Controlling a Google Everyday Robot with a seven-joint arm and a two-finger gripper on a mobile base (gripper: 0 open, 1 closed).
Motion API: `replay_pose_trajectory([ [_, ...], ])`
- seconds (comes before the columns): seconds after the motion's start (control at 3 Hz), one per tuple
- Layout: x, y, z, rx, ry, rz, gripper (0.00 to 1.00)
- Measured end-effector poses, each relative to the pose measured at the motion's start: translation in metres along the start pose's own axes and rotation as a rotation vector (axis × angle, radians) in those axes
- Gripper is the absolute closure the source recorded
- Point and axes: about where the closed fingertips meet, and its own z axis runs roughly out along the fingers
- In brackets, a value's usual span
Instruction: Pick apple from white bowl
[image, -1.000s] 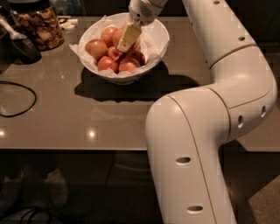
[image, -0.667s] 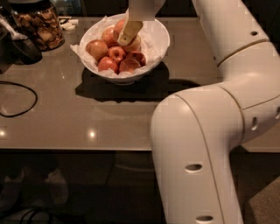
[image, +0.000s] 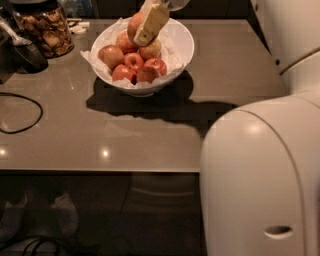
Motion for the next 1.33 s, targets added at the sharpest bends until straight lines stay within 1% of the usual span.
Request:
replay_pose_trajectory([
  [0.33, -0.011, 0.025, -0.014, -0.006, -0.044, -0.014, 1.00],
  [0.67, -0.015, 0.046, -0.018, -0.014, -0.068, -0.021, 1.00],
  [1.0, -0.017, 0.069, -0.022, -0.007, -0.086, -0.005, 1.00],
  [1.33, -0.018, 0.096, -0.024, 0.019, -0.091, 0.021, 1.00],
])
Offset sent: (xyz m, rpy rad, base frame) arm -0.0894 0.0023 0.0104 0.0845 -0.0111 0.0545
